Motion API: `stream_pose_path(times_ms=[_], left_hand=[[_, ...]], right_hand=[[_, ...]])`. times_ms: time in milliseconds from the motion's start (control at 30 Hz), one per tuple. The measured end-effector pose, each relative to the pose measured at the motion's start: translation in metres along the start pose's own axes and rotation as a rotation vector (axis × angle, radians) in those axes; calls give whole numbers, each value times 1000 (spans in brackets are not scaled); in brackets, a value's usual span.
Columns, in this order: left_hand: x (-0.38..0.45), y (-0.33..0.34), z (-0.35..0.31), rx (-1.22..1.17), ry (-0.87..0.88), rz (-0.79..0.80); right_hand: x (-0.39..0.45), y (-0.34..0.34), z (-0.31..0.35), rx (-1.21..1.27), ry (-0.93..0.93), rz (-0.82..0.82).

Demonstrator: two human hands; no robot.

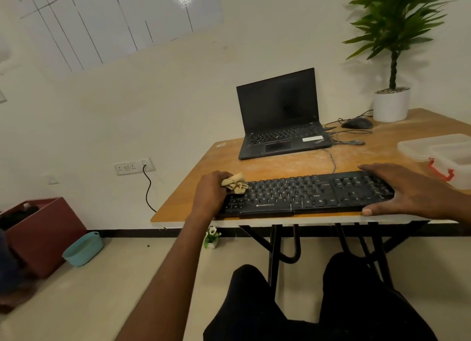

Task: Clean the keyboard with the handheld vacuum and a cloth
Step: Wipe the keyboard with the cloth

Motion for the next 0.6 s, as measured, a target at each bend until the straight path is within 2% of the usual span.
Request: stream_pose_path(times_ms=[233,600], left_hand=[[-1,-19,43,4,-107,-8],[15,19,-29,-26,29,53]], right_hand=[[0,-2,4,0,-23,-21],[2,-1,-1,-1,-8,-10]])
Point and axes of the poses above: each hand's wrist, its own x-axis towards the middle knuckle, its own y-axis out of the palm, z = x × y, the point moved 8 cm from there along x, towards the middle knuckle, and after that the axes turned 6 degrees about -y, right-handed, at the moved point
